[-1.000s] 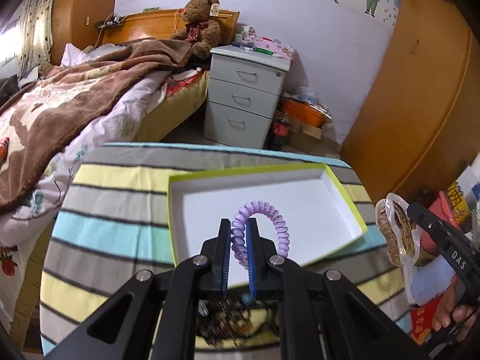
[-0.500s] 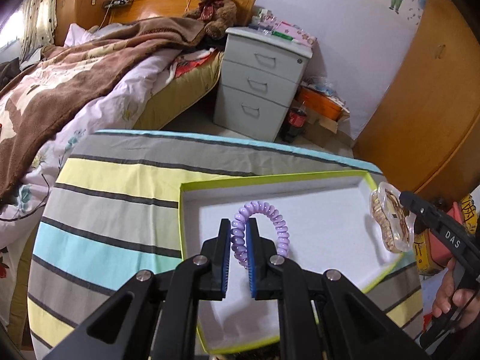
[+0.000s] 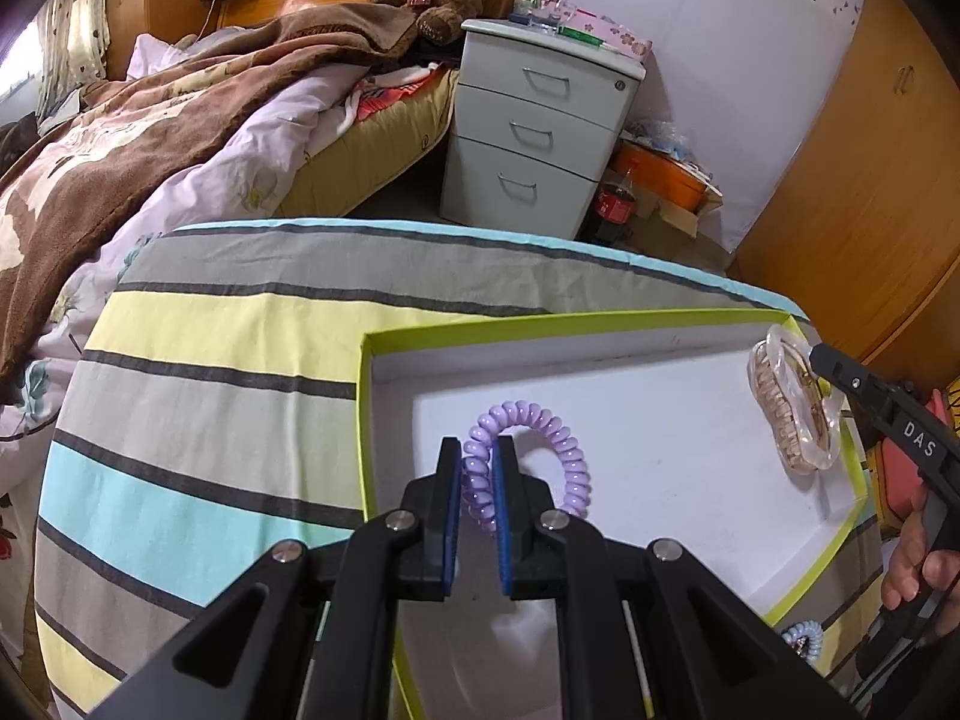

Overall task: Organize jewelry
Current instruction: 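Carry both items into the green tray and open both tools, then grasp the light-blue coil hair tie with the right tool, then grasp the bear-charm keychain with the left tool while right holds the blue tie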

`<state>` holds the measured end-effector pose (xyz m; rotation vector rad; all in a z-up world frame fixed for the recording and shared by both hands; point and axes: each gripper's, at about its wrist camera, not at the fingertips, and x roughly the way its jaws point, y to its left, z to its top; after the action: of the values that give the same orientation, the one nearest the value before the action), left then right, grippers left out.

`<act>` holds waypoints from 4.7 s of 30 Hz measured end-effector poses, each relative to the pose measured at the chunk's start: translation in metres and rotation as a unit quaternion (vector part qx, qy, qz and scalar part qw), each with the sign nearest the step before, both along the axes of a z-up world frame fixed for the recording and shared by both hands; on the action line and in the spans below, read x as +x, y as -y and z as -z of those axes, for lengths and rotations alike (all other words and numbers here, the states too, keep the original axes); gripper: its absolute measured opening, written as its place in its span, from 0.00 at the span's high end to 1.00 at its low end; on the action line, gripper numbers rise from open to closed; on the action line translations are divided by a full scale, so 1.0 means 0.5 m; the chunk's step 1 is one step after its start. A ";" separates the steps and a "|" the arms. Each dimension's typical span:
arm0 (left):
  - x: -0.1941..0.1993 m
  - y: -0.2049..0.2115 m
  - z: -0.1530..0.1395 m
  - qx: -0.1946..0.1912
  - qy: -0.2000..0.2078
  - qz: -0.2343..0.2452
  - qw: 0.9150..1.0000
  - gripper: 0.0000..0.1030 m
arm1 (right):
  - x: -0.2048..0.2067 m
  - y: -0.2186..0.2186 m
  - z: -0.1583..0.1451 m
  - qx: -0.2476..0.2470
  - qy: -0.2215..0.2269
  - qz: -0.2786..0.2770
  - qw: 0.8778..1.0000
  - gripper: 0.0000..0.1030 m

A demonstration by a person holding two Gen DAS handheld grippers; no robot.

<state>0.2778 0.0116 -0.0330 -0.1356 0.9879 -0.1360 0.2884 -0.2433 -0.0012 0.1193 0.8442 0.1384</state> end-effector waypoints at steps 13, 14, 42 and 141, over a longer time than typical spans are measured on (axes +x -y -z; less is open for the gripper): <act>0.006 0.003 0.005 -0.008 -0.004 0.002 1.000 0.84 | 0.006 0.011 0.008 -0.001 0.002 0.002 1.000 0.92; 0.007 0.004 0.005 -0.009 -0.004 0.003 1.000 0.82 | 0.007 0.011 0.008 0.000 0.001 0.002 1.000 0.92; -0.064 -0.002 -0.048 -0.020 0.025 0.005 0.999 0.34 | -0.065 0.010 -0.048 0.008 0.032 -0.002 0.999 0.75; -0.241 -0.028 0.011 -0.019 0.031 -0.047 0.998 0.61 | -0.366 -0.003 -0.005 0.057 0.034 -0.018 0.998 0.91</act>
<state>0.1570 0.0257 -0.0384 -0.2120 0.9151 -0.0723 0.1054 -0.2417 0.0010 0.2051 0.7712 0.2236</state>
